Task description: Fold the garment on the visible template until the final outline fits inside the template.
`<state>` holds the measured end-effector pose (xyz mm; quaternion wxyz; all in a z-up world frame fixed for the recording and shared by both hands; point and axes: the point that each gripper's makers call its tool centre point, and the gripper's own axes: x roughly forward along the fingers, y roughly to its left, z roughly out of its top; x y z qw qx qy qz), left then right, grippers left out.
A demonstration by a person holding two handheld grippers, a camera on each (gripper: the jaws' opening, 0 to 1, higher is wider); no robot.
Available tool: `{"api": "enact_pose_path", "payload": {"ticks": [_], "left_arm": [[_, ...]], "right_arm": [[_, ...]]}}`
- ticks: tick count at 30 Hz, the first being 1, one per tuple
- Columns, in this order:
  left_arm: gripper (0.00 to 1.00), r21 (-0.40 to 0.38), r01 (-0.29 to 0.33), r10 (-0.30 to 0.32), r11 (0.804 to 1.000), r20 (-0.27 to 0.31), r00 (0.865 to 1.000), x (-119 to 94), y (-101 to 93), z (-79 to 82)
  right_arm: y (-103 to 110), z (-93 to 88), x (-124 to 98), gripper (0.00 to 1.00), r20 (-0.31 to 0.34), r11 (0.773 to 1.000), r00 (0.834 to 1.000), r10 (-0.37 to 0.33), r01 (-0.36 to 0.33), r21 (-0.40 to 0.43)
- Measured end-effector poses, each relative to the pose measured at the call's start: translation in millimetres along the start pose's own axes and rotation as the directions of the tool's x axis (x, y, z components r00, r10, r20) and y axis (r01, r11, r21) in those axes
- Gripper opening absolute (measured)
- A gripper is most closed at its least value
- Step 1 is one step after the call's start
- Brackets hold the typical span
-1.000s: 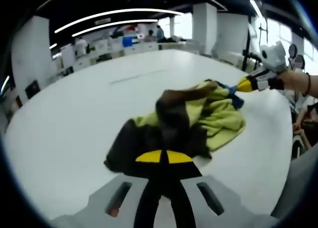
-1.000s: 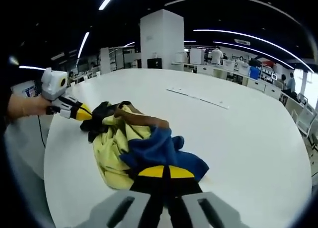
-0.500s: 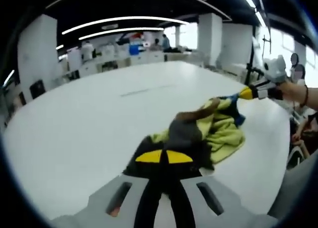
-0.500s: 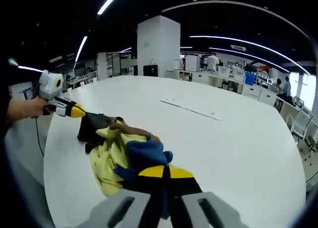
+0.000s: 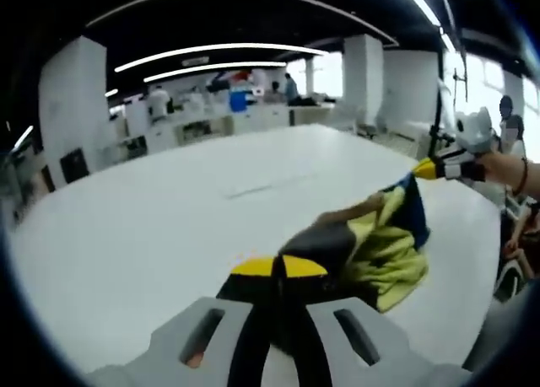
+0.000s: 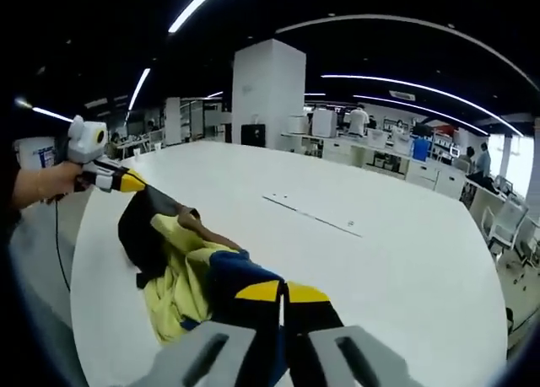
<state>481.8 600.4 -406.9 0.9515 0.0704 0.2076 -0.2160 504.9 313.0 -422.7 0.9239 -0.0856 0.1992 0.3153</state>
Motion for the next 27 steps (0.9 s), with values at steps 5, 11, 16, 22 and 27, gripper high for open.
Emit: {"api": "enact_pose_path", "payload": {"ticks": [5,11,16,22,27], "left_arm": [[0.0,0.003,-0.024,0.024,1.0,0.033,0.999,4.6,13.7,19.2],[0.0,-0.006,-0.043,0.044,0.999,0.056,0.997,14.2,22.6,31.6],[0.0,-0.019,-0.068,0.069,0.997,0.065,0.996,25.8,31.8,36.1],[0.0,-0.06,-0.089,0.094,0.994,0.072,0.993,39.7,38.8,35.3],[0.0,-0.111,-0.097,0.106,0.989,0.074,0.992,53.5,44.8,32.3]], "right_arm": [[-6.5,10.7,4.9,0.0,0.03,1.0,1.0,-0.009,0.009,0.028],[-15.2,27.7,13.1,0.0,0.063,0.998,0.998,-0.029,0.025,0.052],[-26.5,38.5,22.2,0.0,0.095,0.993,0.994,-0.057,0.047,0.109],[-37.4,42.6,33.7,0.0,0.102,0.986,0.991,-0.084,0.068,0.149],[-47.4,44.3,45.4,0.0,0.11,0.978,0.988,-0.104,0.082,0.19]]}}
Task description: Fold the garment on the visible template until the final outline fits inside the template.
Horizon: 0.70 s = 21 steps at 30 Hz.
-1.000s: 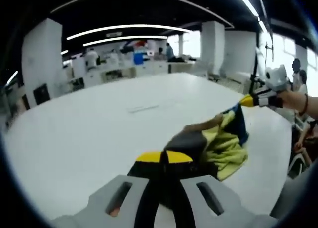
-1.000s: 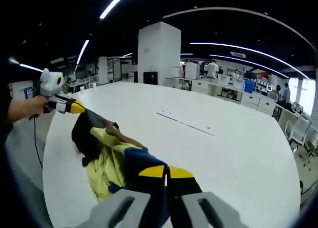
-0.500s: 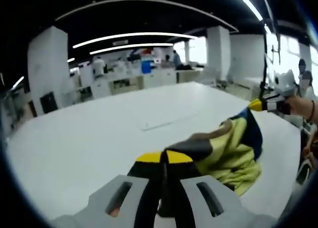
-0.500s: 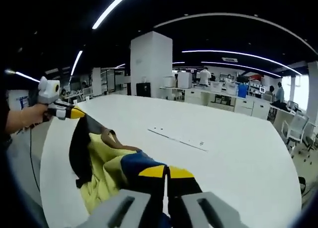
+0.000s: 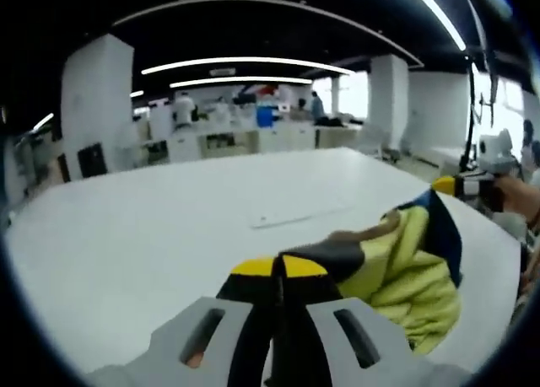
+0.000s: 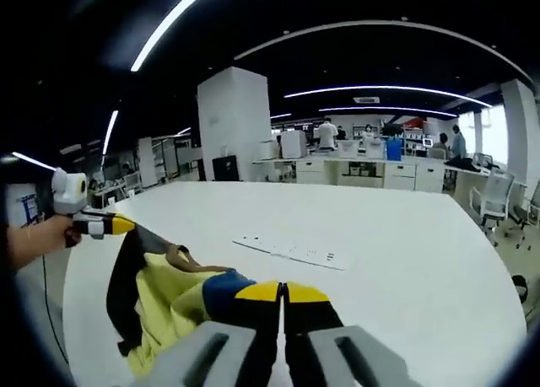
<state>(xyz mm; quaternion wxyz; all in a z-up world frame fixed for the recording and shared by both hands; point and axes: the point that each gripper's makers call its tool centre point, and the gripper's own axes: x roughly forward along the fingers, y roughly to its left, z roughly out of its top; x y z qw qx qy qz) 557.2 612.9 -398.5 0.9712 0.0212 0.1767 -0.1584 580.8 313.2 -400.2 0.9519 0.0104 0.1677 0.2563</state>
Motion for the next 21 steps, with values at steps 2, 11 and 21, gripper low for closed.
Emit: {"api": "enact_pose_path", "payload": {"ticks": [2,11,21], "left_arm": [[0.0,-0.018,-0.006,0.006,1.0,0.001,1.0,7.0,2.1,-2.4],[0.0,-0.087,-0.008,0.006,0.996,-0.021,1.0,33.9,8.0,-17.2],[0.0,-0.066,-0.015,0.009,0.998,-0.089,0.996,58.3,10.5,-40.6]], "right_arm": [[-3.9,-0.8,6.1,0.0,0.004,1.0,1.0,-0.01,0.01,0.028],[-20.7,-11.7,28.5,0.0,-0.026,0.992,0.999,-0.042,0.044,0.121],[-35.8,-47.2,47.3,0.0,-0.116,0.974,0.991,-0.064,0.087,0.207]]}}
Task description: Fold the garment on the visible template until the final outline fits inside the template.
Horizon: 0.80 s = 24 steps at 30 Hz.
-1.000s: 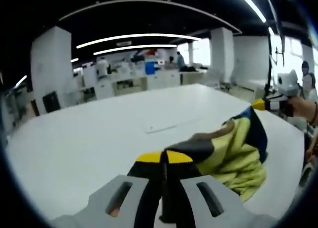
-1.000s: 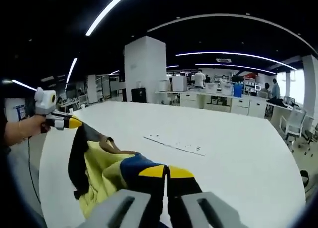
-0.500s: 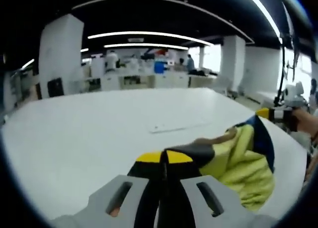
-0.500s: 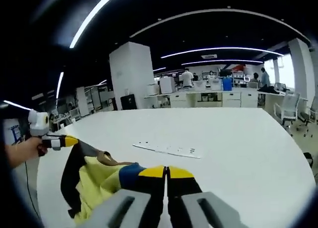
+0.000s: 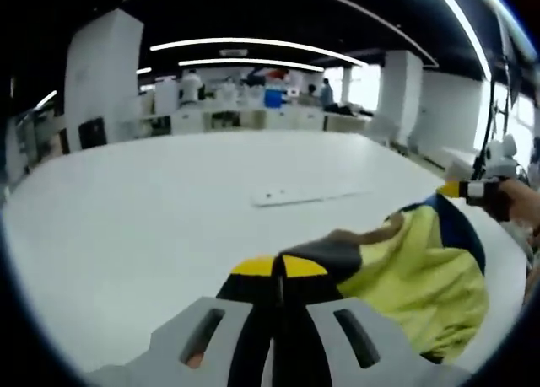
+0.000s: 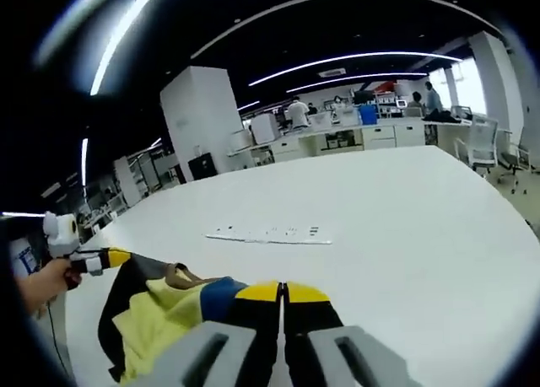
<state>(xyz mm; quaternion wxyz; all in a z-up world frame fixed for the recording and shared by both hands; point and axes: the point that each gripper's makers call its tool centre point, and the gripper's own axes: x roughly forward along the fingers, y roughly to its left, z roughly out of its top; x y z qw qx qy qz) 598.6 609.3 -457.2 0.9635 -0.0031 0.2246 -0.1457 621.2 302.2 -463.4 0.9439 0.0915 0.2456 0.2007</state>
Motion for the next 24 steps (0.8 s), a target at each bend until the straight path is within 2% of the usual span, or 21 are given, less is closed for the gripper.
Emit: {"api": "enact_pose_path", "payload": {"ticks": [9,16,24], "left_arm": [[0.0,-0.016,-0.021,0.019,1.0,-0.08,0.997,14.4,10.5,-26.0],[0.0,-0.019,-0.027,0.024,0.999,-0.129,0.991,24.6,12.6,-38.7],[0.0,0.016,-0.026,0.028,1.0,-0.156,0.987,34.7,14.9,-42.7]], "right_arm": [[-12.5,-32.5,14.9,0.0,-0.095,0.999,0.995,-0.031,0.033,0.018],[-18.3,-42.4,26.1,0.0,-0.114,0.998,0.993,-0.042,0.047,0.041],[-23.1,-47.9,33.5,0.0,-0.128,0.996,0.99,-0.058,0.066,0.06]]}}
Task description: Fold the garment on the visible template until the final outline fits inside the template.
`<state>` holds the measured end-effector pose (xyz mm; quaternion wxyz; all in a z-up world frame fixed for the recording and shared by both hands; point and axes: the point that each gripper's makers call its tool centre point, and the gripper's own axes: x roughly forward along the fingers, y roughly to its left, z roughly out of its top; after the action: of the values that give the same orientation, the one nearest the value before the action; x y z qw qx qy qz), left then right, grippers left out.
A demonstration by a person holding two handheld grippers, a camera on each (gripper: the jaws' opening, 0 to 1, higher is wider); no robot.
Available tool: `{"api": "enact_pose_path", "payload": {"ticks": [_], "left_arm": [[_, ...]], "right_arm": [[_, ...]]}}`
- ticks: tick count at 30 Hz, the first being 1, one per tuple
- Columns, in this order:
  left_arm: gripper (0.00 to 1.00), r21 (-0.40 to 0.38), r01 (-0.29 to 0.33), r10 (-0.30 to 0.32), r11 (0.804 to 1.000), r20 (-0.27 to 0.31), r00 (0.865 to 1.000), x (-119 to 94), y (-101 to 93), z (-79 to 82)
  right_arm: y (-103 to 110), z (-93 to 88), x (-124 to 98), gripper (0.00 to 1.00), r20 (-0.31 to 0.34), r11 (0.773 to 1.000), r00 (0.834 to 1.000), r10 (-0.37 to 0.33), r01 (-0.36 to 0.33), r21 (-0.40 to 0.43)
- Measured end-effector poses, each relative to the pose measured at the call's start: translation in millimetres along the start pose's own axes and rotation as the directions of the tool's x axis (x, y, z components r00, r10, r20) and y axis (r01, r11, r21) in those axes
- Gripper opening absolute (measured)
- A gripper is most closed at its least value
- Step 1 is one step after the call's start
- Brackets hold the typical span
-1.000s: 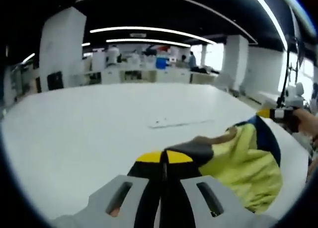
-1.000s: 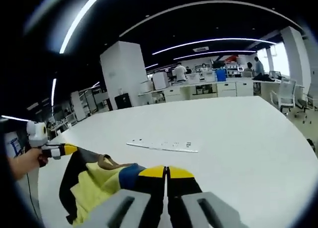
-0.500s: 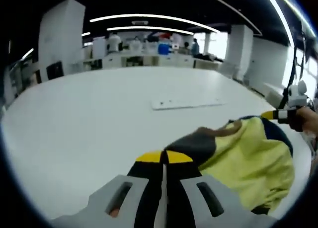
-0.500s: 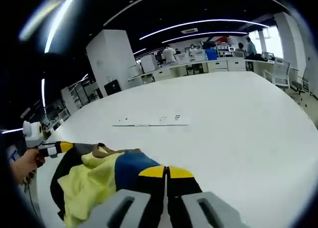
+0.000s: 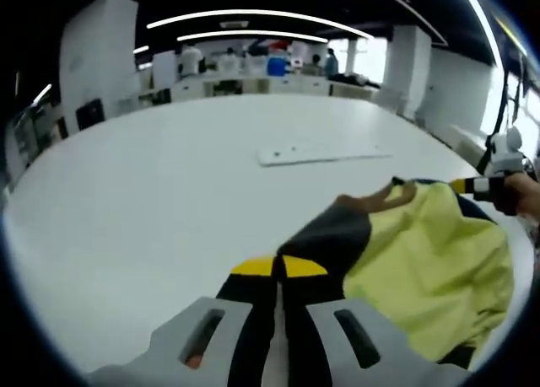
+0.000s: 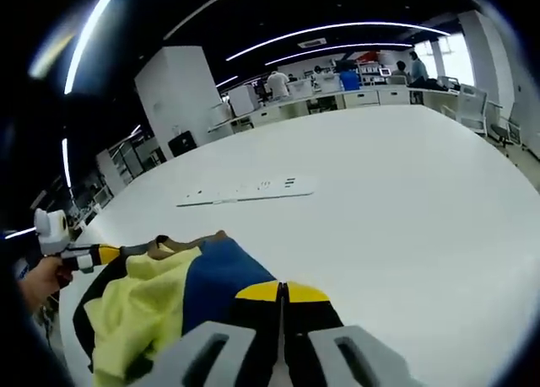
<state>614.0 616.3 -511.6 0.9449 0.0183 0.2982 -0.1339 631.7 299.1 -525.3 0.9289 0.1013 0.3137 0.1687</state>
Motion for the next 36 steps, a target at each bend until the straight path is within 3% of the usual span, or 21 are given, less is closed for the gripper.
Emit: {"api": "enact_pose_path", "payload": {"ticks": [5,8,11,13,15,21,29,32,36], "left_arm": [[0.0,0.031,-0.01,0.011,0.999,-0.022,1.0,1.8,-2.0,-4.4],[0.0,0.046,-0.019,0.021,0.999,-0.04,0.999,1.9,-1.0,-8.2],[0.0,0.033,-0.031,0.032,0.999,-0.029,0.999,-1.1,1.6,-4.1],[0.04,0.019,-0.03,0.031,0.999,-0.014,0.999,-5.3,1.8,2.0],[0.13,0.008,-0.005,0.005,1.0,0.03,1.0,-9.7,-3.4,11.9],[0.3,0.013,0.005,-0.006,1.0,0.07,0.998,-30.4,-8.0,25.8],[0.5,-0.003,0.035,-0.034,0.999,0.095,0.995,-53.8,-15.7,28.8],[0.54,0.016,0.048,-0.049,0.999,0.066,0.997,-62.1,-23.3,19.9],[0.57,0.029,0.059,-0.061,0.998,0.069,0.996,-72.9,-29.8,13.6]], "right_arm": [[-0.2,-3.5,2.8,0.0,-0.011,1.0,1.0,-0.006,0.006,0.008],[0.8,-3.4,3.1,0.0,-0.001,0.995,1.0,-0.022,0.022,0.092],[1.3,2.4,2.3,0.0,0.017,0.997,0.999,-0.048,0.046,0.068],[9.7,7.3,0.8,0.01,0.027,0.993,0.999,-0.022,0.019,0.118],[12.8,12.9,-2.7,0.09,0.039,0.993,0.999,-0.024,0.019,0.12],[27.1,20.3,-15.7,0.37,0.035,0.995,0.999,0.0,-0.004,0.1],[41.5,15.9,-45.1,0.52,-0.022,0.998,0.999,0.04,-0.039,0.052],[48.2,9.7,-58.6,0.56,-0.054,0.997,0.997,0.062,-0.06,0.043],[57.0,2.9,-72.0,0.59,-0.078,0.995,0.993,0.092,-0.09,0.034]]}}
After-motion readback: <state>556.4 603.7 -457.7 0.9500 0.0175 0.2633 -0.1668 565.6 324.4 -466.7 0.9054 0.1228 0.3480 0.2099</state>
